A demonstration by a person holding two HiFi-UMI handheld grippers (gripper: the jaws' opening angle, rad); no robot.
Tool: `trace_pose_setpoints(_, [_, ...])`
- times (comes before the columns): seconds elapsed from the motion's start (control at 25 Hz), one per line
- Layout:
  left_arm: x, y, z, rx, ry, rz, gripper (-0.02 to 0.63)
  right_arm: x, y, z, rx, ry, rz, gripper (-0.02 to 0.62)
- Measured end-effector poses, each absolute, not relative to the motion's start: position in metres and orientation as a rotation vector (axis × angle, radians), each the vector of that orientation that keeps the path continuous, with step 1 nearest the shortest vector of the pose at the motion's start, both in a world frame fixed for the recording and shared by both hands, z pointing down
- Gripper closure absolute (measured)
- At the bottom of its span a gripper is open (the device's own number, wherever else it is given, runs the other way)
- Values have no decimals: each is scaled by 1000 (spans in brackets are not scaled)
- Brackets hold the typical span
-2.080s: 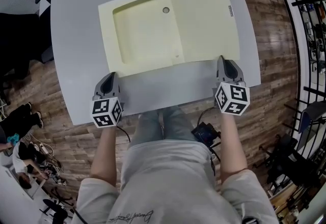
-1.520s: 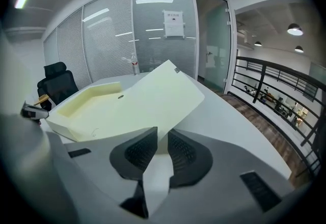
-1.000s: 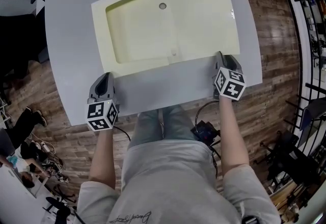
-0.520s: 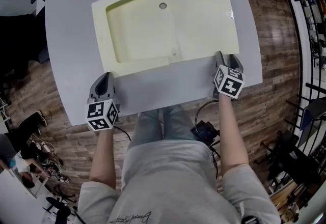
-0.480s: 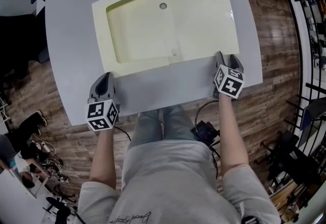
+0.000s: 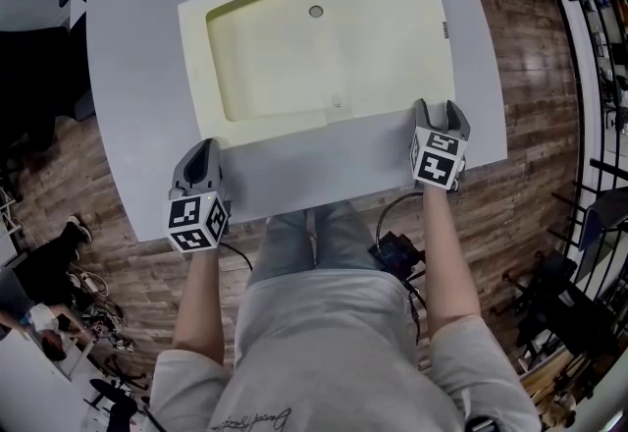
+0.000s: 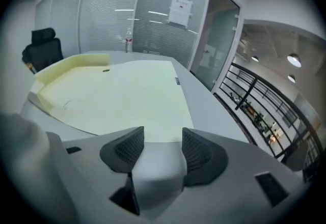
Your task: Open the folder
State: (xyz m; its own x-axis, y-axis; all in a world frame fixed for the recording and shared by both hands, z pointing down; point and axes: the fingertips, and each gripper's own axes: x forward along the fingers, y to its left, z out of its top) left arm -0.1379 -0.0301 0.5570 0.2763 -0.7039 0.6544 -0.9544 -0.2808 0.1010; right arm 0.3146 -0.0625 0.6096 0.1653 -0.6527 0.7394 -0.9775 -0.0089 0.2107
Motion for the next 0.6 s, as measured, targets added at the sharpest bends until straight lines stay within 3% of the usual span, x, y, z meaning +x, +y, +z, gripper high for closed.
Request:
trace_pose_setpoints(0.12, [-138, -30, 557, 2069, -1492, 685, 597, 297, -65, 608, 1628, -1598, 499, 411])
trace_pose_setpoints(0.28, [-138, -30, 556, 2067, -1493, 683, 597, 279, -63, 615, 1509, -1620, 441, 565])
trace_pose_setpoints(0.6, [-140, -29, 556, 2064, -1500, 675, 597, 276, -64, 615, 1458, -1685, 545, 572])
